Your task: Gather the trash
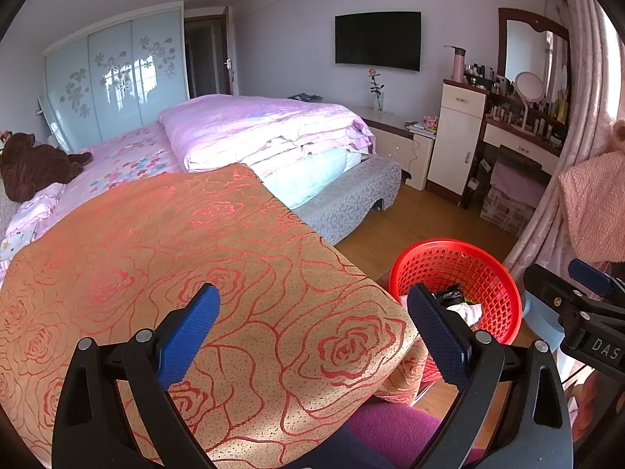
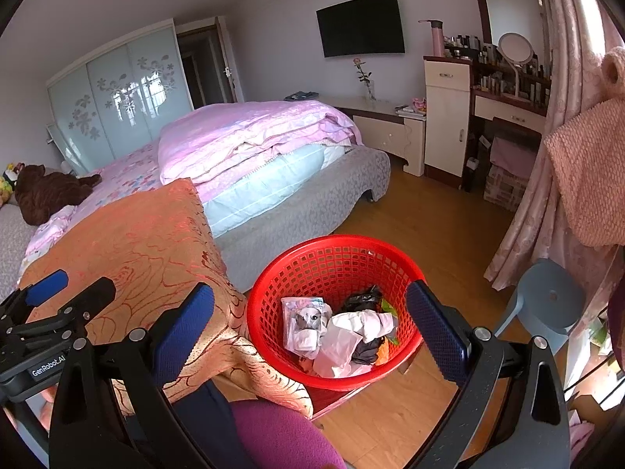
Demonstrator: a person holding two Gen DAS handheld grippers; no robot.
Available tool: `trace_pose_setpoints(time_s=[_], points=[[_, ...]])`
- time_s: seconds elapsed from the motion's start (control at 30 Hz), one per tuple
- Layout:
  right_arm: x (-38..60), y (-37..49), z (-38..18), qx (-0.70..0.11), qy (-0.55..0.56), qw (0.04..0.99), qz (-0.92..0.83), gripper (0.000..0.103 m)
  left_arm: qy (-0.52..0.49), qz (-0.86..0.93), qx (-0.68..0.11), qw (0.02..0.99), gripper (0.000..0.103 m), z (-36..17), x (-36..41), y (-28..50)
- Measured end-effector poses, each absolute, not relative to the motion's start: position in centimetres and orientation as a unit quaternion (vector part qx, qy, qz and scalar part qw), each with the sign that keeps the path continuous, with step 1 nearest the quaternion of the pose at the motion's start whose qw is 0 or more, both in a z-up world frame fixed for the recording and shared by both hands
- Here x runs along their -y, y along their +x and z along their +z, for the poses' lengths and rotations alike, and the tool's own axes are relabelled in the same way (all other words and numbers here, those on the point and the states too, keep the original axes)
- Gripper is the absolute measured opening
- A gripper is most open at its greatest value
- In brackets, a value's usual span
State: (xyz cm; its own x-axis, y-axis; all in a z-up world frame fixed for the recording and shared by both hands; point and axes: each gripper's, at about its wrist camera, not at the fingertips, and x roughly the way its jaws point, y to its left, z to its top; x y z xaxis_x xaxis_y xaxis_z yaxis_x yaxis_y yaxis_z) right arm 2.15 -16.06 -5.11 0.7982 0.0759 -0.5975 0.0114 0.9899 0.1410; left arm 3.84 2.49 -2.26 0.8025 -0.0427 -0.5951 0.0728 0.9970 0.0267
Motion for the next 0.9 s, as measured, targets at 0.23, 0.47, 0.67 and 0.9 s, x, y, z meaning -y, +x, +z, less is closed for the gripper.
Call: trace_pose_setpoints(time_s=[0.23,0.47,0.67,0.9], points=[[16.2,2.2,-5.1,-0.319,0.069,0.945,0.018,0.096,0.023,-0.03,-0.313,0.949,0.093,-2.3,-2.5,3.8],[16.2,2.2,-5.1,-0.319,0.07,0.945,0.018,0.096,0.025,-0.028,-0.31,0.95,0.093,-2.0,-2.4,3.8],[16.2,2.2,-5.1,-0.32,0.07,0.945,0.018,0.096,0.023,-0.029,-0.311,0.95,0.093,-2.0,-2.3,3.8],[16.3,2.3,-5.0,-0.32,0.071,0.945,0.018,0.096,0.024,-0.035,-0.308,0.95,0.093,-1.7,-1.5,3.6]])
